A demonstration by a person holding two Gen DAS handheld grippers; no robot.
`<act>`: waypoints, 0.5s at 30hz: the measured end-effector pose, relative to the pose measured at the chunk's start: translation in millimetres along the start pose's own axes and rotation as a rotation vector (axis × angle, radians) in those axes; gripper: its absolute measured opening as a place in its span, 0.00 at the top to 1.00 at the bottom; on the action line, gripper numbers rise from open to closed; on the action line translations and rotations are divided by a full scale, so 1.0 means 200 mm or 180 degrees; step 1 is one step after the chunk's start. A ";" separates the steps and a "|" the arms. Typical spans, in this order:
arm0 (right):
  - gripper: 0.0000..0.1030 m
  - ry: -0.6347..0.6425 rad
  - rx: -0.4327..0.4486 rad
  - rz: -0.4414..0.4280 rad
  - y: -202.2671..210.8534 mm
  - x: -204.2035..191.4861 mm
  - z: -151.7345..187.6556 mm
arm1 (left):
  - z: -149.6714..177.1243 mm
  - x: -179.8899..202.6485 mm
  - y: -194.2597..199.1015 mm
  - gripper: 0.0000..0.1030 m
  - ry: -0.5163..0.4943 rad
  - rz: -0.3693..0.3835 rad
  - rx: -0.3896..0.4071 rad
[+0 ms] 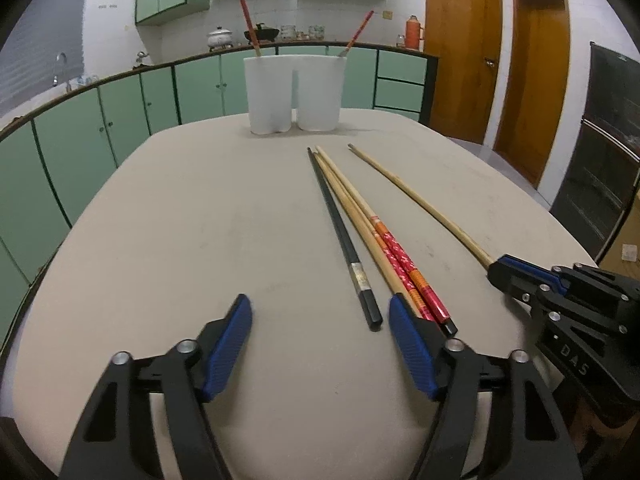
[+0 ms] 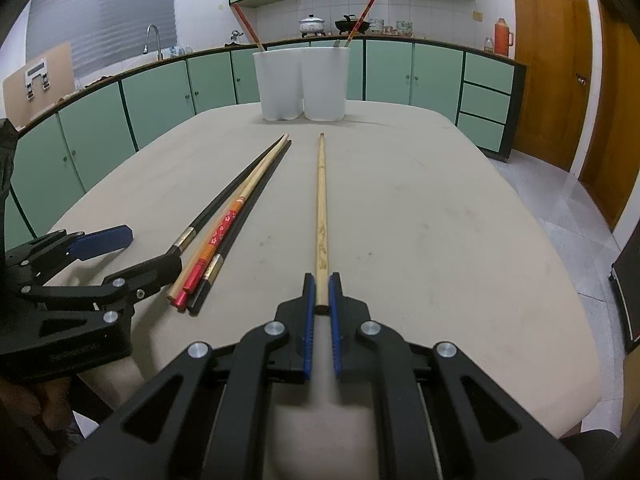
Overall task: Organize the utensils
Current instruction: 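Grasp a plain wooden chopstick with the right tool while the left tool grasps a black chopstick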
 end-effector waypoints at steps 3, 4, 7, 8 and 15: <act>0.93 -0.0006 0.0004 0.0004 0.00 0.00 0.00 | -0.01 -0.01 0.00 0.63 0.0012 -0.0040 0.0035; 0.93 -0.0004 0.0006 0.0007 0.00 0.00 0.00 | -0.01 -0.02 0.00 0.67 0.0012 -0.0041 0.0045; 0.92 0.0007 0.0009 0.0021 -0.01 -0.01 0.00 | 0.00 -0.03 0.01 0.93 0.0058 -0.0085 0.0086; 0.92 0.0012 0.0012 0.0029 -0.01 -0.01 0.00 | 0.01 -0.04 0.01 0.93 0.0076 -0.0083 0.0088; 0.92 0.0040 0.0060 0.0287 -0.02 -0.01 -0.01 | 0.04 -0.12 0.04 0.93 0.0262 -0.0333 0.0064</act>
Point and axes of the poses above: each gripper's, at about its wrist camera, not at the fingertips, and y roughly against the way its jaws point, x to its right, z to its underside, the point moved 4 cm from there along -y, roughly the way its jaws point, and after that the axes turned 8 degrees about -y, right-handed, at the moved point
